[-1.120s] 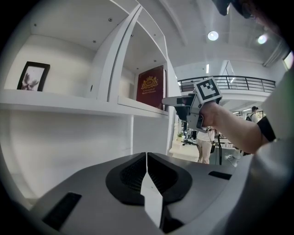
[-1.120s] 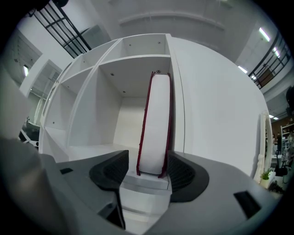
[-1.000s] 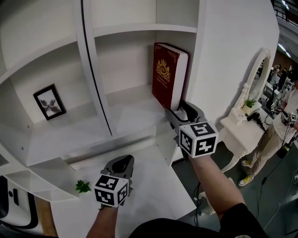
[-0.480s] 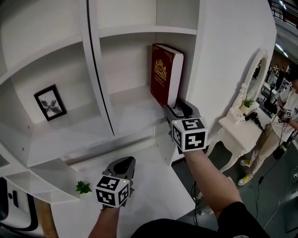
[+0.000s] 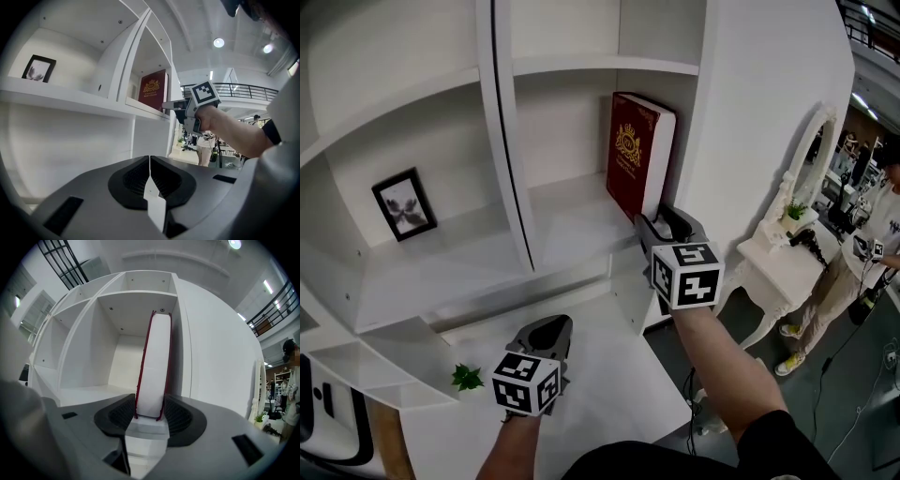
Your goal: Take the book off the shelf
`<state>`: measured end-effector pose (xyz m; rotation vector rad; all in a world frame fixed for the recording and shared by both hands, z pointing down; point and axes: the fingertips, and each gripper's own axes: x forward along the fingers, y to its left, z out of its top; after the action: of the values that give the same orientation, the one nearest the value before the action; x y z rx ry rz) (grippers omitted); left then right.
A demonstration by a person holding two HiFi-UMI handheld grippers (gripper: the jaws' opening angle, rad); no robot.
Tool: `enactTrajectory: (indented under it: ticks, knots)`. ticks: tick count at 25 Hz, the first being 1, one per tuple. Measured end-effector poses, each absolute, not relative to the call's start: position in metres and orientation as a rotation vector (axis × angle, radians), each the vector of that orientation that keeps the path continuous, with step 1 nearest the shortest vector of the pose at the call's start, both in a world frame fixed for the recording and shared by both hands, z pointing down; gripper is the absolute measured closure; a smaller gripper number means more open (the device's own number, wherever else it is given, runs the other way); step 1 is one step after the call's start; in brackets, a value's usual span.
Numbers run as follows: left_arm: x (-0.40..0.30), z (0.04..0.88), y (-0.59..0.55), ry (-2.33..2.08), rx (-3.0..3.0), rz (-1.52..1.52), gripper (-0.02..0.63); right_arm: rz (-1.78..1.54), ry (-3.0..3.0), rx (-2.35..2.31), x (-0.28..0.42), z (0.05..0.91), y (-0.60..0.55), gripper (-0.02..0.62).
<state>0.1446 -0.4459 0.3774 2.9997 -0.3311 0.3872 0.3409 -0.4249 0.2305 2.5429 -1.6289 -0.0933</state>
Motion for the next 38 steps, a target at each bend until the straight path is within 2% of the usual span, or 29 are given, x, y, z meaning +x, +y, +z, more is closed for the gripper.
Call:
enactTrajectory:
  ticks: [9, 12, 16, 32, 38]
  knots:
    - [0.15, 0.379, -0.437, -0.291, 2.996, 0.398, 0.594, -0.104, -1.698, 2.559, 0.328, 0.228, -0.402, 0.382]
    - [0.152, 0.381, -0.431, -0.272, 2.996, 0.409, 0.594, -0.096, -1.737, 2.555, 0.329, 0.224, -0.404, 0.327]
    - [0.152, 0.382, -0.425, -0.257, 2.998, 0.424, 0.594, -0.067, -1.764, 2.523, 0.33, 0.221, -0.414, 0.318]
    - [0.126, 0.366, -0.425, -0.337, 3.023, 0.382, 0.594, 0.064, -1.716, 2.525, 0.343, 0.221, -0.446, 0.32]
    - [0.122, 0.356, -0.418, -0.322, 3.061, 0.352, 0.594, 0.033, -1.72, 2.533, 0.34, 0.22, -0.443, 0.357]
